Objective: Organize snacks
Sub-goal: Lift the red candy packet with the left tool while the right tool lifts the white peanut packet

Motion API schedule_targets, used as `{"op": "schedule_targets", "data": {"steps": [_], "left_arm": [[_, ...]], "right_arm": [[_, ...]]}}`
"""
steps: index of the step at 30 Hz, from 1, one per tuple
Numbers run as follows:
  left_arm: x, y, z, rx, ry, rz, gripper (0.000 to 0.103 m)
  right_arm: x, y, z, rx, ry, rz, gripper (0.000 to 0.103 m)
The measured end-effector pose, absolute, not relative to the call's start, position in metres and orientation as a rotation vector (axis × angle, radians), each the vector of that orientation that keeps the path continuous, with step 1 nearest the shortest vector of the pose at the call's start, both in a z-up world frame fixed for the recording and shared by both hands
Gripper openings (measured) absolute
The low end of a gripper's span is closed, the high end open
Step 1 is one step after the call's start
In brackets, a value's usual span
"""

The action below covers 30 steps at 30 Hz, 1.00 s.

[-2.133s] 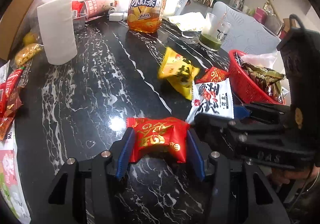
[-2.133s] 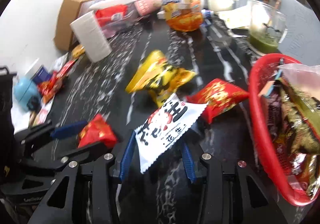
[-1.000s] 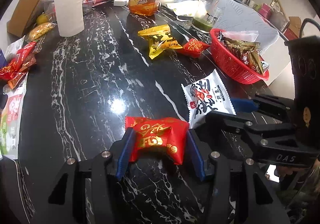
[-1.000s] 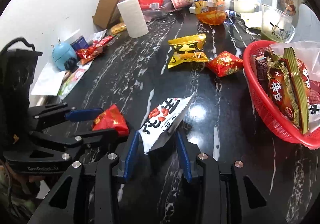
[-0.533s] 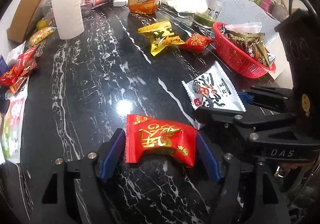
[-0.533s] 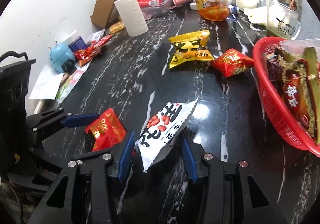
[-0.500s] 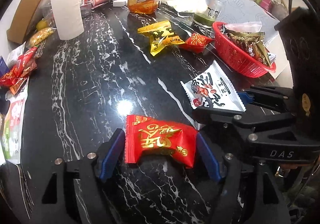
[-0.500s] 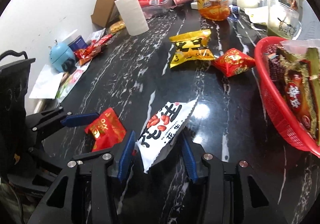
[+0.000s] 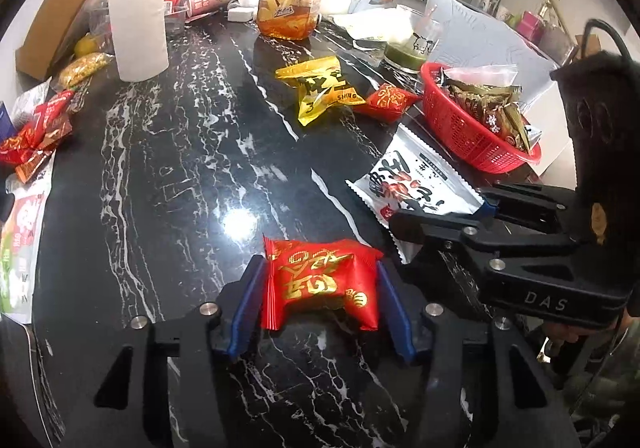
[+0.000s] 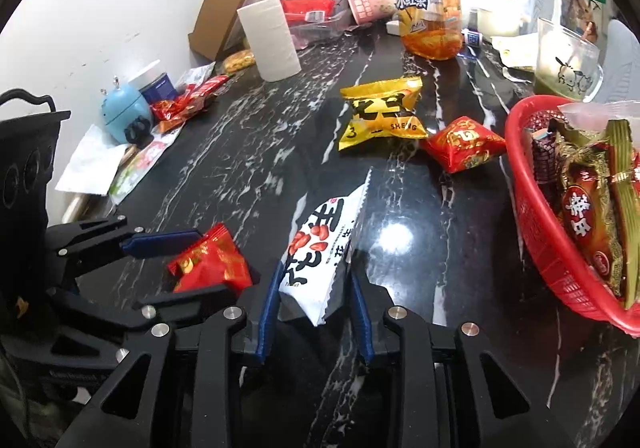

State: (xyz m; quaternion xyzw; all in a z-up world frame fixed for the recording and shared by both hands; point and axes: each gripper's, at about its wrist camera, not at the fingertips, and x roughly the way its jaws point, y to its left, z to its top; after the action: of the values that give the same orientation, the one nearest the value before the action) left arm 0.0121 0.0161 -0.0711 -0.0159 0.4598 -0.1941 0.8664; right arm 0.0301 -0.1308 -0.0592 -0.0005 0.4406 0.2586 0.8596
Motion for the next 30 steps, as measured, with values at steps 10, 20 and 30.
{"op": "schedule_targets", "data": {"steps": [10, 20, 30], "left_arm": [[0.009, 0.022, -0.068, -0.074, 0.954, -0.402, 0.046], [0.010, 0.030, -0.058, -0.099, 0.937, -0.382, 0.046], [0.011, 0.036, -0.056, -0.118, 0.926, -0.357, 0.046]], "right_arm": [[0.026, -0.132, -0.057, -0.004, 0.921, 0.546, 0.032], [0.023, -0.133, -0.053, 0.001, 0.908, 0.565, 0.030], [0.019, -0.130, -0.047, 0.005, 0.888, 0.605, 0.026]]}}
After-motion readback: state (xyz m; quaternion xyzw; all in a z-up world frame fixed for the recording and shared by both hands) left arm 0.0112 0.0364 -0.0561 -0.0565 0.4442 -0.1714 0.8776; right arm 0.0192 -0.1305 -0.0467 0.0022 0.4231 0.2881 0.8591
